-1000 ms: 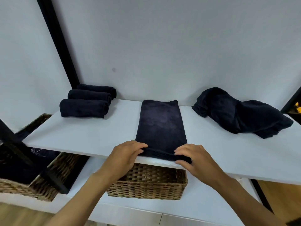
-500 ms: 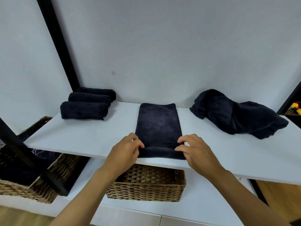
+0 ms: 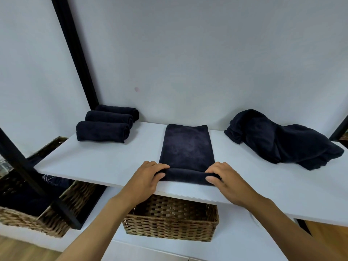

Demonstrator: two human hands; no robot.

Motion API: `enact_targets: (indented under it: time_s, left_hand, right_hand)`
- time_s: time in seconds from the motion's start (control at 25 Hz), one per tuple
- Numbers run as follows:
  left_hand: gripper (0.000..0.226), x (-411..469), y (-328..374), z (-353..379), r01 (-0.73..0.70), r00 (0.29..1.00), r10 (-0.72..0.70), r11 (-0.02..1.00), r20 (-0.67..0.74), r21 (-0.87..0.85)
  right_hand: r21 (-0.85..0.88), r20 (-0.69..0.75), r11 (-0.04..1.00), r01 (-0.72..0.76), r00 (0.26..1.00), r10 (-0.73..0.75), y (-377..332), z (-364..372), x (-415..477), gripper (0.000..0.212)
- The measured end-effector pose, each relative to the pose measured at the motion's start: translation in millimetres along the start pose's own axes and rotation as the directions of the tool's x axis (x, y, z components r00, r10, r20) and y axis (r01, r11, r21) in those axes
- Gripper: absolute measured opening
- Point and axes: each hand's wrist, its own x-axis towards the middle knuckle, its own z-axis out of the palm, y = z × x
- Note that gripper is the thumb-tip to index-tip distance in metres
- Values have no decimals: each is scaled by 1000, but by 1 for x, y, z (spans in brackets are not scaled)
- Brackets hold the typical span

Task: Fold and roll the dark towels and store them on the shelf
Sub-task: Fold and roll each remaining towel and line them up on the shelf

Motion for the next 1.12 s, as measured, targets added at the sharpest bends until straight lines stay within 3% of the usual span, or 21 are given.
enact_targets:
  time_s: [0.16,0.36,0.44,0.56,0.64,0.72,0.76,0.84,0.92,1.0,1.12]
  left_hand:
    - [22,20,2,2,137,988,-127,982,83,-130]
    - [18,37,-3,-2,204,973,-179,960,144,-190]
    - [15,40,-5,-4,193,977,-170,963,130,-188]
    - [10,40,-7,-3,169,986,-166,947,33,-273]
    - [14,36,-7,1,34,990,-51,991,-132,-131]
    - [16,33,-8,10,-239,948,272,952,-167,193]
    - [18,31,-11,14,-352,908,399,891,-127,286]
    - [24,31,-16,15,-437,877,479,832,-43,342]
    - [31,35,-19,11,-405,905,425,863,-1,302]
    - [27,41,-15,7,-318,946,323,931,0,180]
    - [23,59,-10,0,-124,992,126,990,15,-71]
  right_hand:
    - [10,-76,992,-122,990,122,6,2,13,15]
    - [-83,-159,997,6,987,-19,0,1,19,25]
    - [-68,-124,996,49,991,-57,-2,3,23,28]
    - [70,-164,997,-20,986,31,0,11,29,17]
    - [214,-152,973,-88,981,123,-1,11,35,12]
    - [277,-108,948,-158,975,194,1,7,46,11]
    - [243,-98,953,-183,972,212,2,3,50,10]
    - [47,-143,986,-161,976,166,5,-2,54,12]
    - [-159,-199,986,-44,980,11,1,-1,50,19]
    - [-257,-155,961,101,977,-144,-2,2,41,18]
    - [-311,-60,944,112,989,-137,3,5,37,37]
